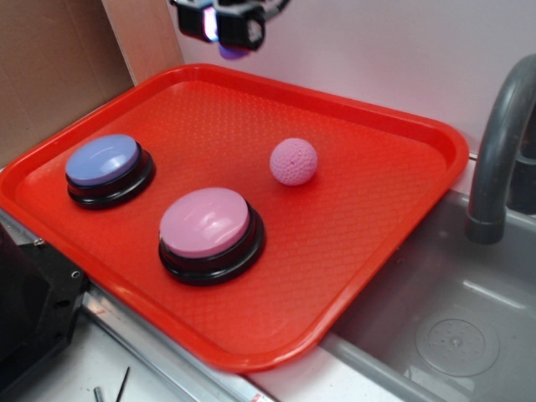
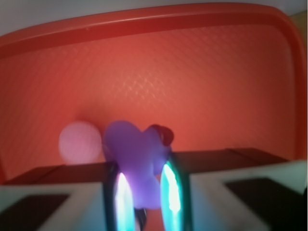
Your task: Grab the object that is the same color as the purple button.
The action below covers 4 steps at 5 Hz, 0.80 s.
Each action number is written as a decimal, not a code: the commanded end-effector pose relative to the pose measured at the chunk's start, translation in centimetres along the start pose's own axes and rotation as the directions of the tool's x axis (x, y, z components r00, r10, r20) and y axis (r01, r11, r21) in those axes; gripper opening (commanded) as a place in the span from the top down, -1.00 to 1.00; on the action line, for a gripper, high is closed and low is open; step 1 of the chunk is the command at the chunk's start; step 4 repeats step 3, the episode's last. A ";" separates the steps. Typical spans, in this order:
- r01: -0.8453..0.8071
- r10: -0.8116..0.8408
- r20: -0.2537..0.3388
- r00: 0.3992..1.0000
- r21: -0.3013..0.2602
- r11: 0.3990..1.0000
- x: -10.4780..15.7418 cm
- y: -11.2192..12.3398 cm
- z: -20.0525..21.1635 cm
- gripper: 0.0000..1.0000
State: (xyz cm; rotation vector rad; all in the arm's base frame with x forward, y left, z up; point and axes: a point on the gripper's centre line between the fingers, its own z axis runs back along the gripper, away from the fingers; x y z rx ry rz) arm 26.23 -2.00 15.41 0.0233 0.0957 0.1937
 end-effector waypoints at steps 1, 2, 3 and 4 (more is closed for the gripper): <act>-0.014 0.024 0.130 0.991 -0.081 0.997 -6.4 3.1 5.5 1.00; -0.068 0.071 0.172 0.982 -0.023 0.997 -7.6 2.9 5.5 1.00; -0.058 0.058 0.148 0.987 -0.009 0.998 -6.9 2.9 4.8 1.00; -0.058 0.058 0.148 0.987 -0.009 0.998 -6.9 2.9 4.8 1.00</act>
